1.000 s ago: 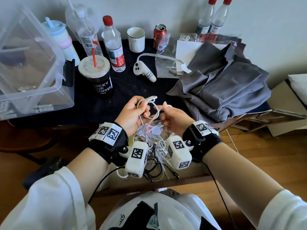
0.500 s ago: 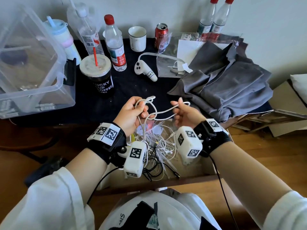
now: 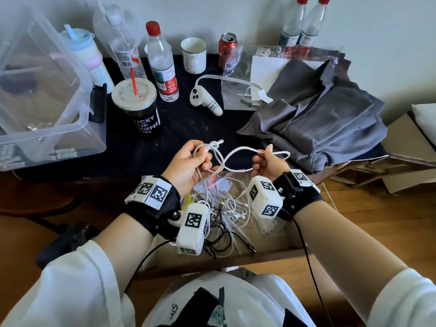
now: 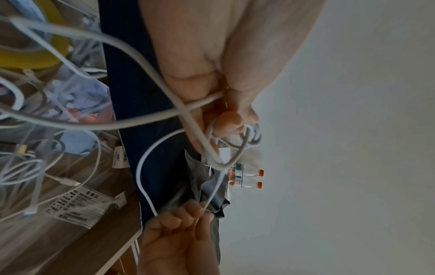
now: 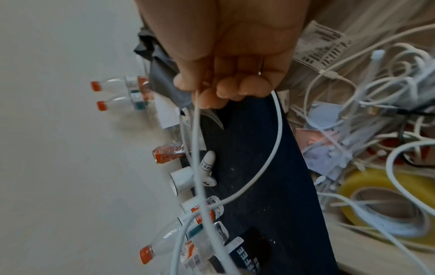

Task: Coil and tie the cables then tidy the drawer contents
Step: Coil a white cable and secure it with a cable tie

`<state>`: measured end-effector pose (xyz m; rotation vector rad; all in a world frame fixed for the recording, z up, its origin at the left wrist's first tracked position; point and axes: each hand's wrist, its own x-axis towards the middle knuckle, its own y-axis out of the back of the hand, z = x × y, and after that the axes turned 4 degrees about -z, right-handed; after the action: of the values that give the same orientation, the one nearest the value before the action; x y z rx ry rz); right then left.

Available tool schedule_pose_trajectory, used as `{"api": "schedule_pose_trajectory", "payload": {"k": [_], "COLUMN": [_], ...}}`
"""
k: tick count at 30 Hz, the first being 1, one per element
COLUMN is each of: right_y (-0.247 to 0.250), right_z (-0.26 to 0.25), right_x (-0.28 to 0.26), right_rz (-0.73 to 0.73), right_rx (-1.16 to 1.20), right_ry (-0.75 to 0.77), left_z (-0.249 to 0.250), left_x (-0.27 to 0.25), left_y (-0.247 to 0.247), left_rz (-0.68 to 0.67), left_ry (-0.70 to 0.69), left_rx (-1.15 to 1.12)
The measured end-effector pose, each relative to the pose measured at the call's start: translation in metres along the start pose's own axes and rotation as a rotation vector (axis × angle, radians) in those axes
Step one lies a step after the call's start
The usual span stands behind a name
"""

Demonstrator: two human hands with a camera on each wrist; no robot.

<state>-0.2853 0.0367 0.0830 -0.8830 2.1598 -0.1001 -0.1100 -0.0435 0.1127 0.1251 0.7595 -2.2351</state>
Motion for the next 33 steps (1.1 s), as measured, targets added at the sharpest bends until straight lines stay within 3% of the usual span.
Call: {"api": "schedule_pose_trajectory", "payload": {"k": [7, 9, 13, 16, 20, 22, 25, 28, 30, 33], "right_y": [-0.024, -0.030, -0.029, -0.023, -0.003, 0.000, -0.011, -0.021, -0.023, -0.019], "right_z": [0.010, 0.011, 0.012, 0.009, 0.003, 0.003, 0.008, 0.019, 0.023, 0.021], "right_x": [-0.023, -0.028, -0.021, -0.011, 0.002, 0.000, -0.015, -0.026, -0.026, -0.018], "right_rz": [-0.403, -0.458, -0.381, -0.204, 0.057, 0.027, -0.217, -0.385, -0.407, -0.272], "right_rx": [-0.306, -0.338, -0.274, -0.282, -0.267, -0.262, -0.227, -0.265, -0.246, -0.164], "right_ry": [-0.167, -0.160, -0.025, 0.115, 0.177, 0.116, -0.074, -0.096, -0.070, 0.001], "left_z": [-0.001, -0.001, -0.001, -0.001, -0.003, -0.004, -0.005, -0.006, -0.006, -0.006], "left_x": [0.002, 0.002, 0.002, 0.001, -0.001, -0.001, 0.001, 0.002, 0.002, 0.001], "left_y": [-0.004, -0.005, -0.003, 0.003, 0.010, 0.011, 0.006, -0.002, -0.005, -0.004], "left_rz": [-0.031, -0.030, -0.020, -0.023, -0.001, 0.003, -0.001, -0.009, -0.013, -0.027], "left_ry": [0.000, -0.003, -0.007, -0.003, 0.002, 0.006, 0.003, 0.002, 0.003, 0.005], "left_rx": [0.022, 0.030, 0.025, 0.030, 0.053, 0.058, 0.054, 0.048, 0.052, 0.065]}}
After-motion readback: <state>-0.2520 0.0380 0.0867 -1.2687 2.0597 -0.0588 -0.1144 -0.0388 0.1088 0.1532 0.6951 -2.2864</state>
